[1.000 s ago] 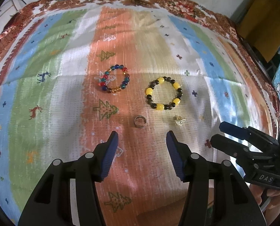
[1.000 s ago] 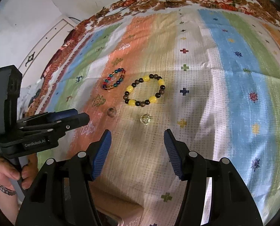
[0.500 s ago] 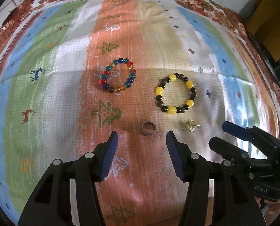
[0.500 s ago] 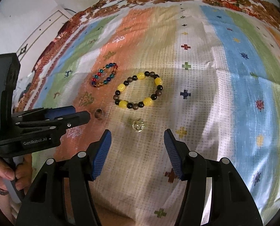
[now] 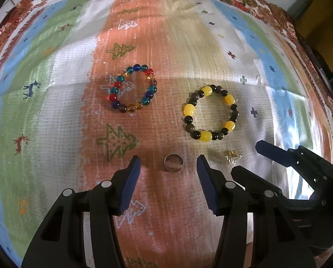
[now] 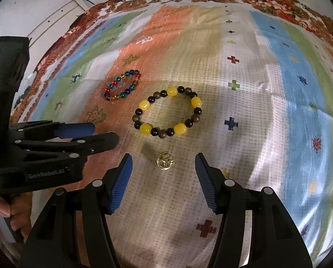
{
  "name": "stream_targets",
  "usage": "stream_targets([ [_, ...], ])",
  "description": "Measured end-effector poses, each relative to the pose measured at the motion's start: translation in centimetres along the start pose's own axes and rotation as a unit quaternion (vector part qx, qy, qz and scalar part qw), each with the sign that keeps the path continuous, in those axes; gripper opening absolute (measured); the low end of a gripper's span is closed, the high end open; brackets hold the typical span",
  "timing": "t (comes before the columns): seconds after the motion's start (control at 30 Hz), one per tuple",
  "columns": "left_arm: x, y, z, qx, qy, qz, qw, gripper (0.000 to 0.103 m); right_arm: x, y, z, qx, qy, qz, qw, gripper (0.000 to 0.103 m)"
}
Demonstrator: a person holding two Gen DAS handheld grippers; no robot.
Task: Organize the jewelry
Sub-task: 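Move left tool toward silver ring while right tool moves toward gold charm, then close left tool on silver ring while right tool grasps gold charm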
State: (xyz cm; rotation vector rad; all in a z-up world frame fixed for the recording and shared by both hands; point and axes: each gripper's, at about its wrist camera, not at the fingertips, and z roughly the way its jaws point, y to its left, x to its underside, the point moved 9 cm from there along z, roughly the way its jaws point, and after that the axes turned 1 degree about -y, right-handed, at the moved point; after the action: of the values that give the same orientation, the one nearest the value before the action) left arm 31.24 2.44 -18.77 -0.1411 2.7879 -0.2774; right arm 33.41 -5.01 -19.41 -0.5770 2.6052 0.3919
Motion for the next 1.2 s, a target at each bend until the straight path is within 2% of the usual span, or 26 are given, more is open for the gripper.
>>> stream_targets([
  [0.27, -0.2, -0.1, 1.2, -0.008, 0.014, 0.007, 0.9998, 0.043, -0.1, -0.1, 1.7, 0.006, 0.016, -0.009, 1.000, 0.058],
  [0.37, -0.3, 0.2, 1.3, -0.016, 0.016, 0.007, 0.9997, 0.033, -0.1, -0.1, 2.1, 0.009, 0.017, -0.014, 1.000, 0.058],
  [0.53, -0.2, 0.4, 1.3, -0.019, 0.017, 0.013, 0.9996, 0.028, 0.1, 0.0, 2.2, 0.014, 0.018, -0.024, 0.999, 0.057],
  [0.6, -0.2, 0.6, 1.3, -0.024, 0.017, 0.013, 0.9995, 0.023, 0.0, -0.1, 2.3, 0.024, 0.018, -0.030, 0.999, 0.046],
  [0.67, -0.2, 0.7, 1.3, -0.023, 0.018, 0.013, 0.9995, 0.019, 0.0, -0.4, 2.4, 0.030, 0.020, -0.029, 0.999, 0.039],
  [0.83, -0.2, 0.7, 1.3, -0.025, 0.017, 0.017, 0.9994, 0.019, -0.2, -1.1, 2.4, 0.031, 0.022, -0.017, 0.999, 0.021],
  [1.03, -0.2, 0.6, 1.1, -0.023, 0.018, 0.015, 0.9995, 0.019, -0.1, -1.5, 2.2, 0.010, 0.025, 0.006, 1.000, 0.020],
  [1.2, -0.2, 0.7, 0.6, -0.024, 0.012, 0.016, 0.9995, 0.019, -0.1, -1.5, 1.6, 0.020, 0.021, 0.005, 1.000, 0.020],
])
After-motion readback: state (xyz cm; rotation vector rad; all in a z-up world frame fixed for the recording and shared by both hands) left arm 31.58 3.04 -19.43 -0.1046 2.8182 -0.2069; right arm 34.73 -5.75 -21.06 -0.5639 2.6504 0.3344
